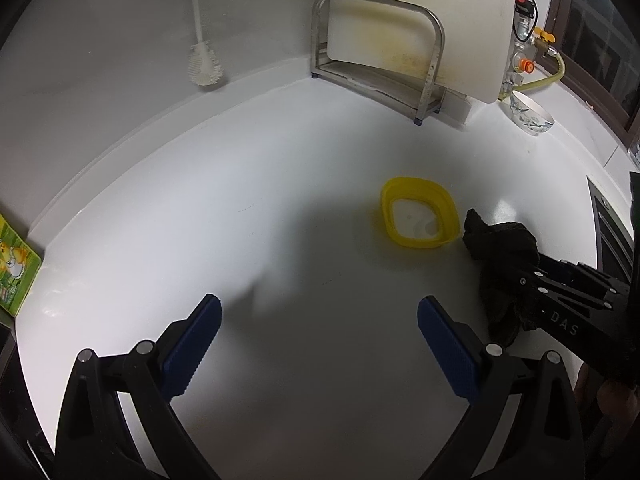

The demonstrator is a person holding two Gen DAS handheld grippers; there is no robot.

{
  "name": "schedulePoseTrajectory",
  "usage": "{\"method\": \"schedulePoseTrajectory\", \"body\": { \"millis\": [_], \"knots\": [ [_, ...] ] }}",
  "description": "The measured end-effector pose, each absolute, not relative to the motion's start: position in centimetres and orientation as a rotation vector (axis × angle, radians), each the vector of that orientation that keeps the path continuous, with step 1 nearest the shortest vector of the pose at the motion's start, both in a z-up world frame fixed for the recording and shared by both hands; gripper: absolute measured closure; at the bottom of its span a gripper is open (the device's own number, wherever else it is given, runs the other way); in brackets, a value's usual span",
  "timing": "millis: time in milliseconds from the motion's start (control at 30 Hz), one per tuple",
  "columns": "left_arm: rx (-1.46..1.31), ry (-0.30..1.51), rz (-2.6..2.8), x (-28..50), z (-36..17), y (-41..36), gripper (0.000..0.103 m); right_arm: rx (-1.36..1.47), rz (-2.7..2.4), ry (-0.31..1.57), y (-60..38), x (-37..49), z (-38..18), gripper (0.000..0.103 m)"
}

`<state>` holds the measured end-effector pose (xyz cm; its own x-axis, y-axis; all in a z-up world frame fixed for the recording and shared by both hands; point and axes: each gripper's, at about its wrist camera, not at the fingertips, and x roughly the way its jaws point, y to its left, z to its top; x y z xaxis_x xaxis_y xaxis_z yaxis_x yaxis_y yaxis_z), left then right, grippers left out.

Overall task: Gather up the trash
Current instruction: 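Close the right tool on the black cloth and lift it, then grasp the yellow plastic lid with the left tool while the right holds the cloth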

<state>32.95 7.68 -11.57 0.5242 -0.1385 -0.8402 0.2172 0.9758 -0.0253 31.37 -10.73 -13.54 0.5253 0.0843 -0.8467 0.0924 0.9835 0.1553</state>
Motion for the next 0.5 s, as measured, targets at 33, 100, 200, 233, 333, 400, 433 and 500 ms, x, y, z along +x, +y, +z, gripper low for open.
{"method": "schedulePoseTrajectory", "body": {
  "millis": [33, 100, 200, 233, 333, 400, 433, 500],
  "knots": [
    [0.078, 1.002, -0.215, 33.1, -11.6, 7.5, 0.006, 0.200, -0.004, 1.012, -11.0, 31.2, -13.4, 0.072],
    [0.062, 1.001, -0.218, 33.4, -11.7, 7.0, 0.006, 0.223, -0.005, 0.995, -11.7, 30.8, -13.0, 0.076],
    [0.062, 0.992, -0.225, 33.7, -11.9, 5.9, 0.006, 0.259, -0.029, 0.964, -13.0, 30.0, -12.2, 0.079],
    [0.063, 0.990, -0.229, 33.8, -11.9, 5.5, 0.006, 0.267, -0.041, 0.954, -13.5, 29.6, -11.9, 0.079],
    [0.073, 0.984, -0.250, 34.5, -12.1, 3.9, 0.006, 0.284, -0.080, 0.928, -15.1, 28.6, -11.2, 0.080],
    [0.081, 0.981, -0.259, 35.1, -12.3, 2.8, 0.006, 0.297, -0.110, 0.914, -16.3, 27.9, -10.8, 0.080],
    [0.085, 0.977, -0.259, 35.4, -12.5, 2.3, 0.006, 0.306, -0.123, 0.907, -16.9, 27.5, -10.7, 0.080],
    [0.091, 0.977, -0.255, 36.1, -13.1, 1.5, 0.006, 0.315, -0.143, 0.898, -17.8, 26.8, -10.5, 0.080]
  ]
}}
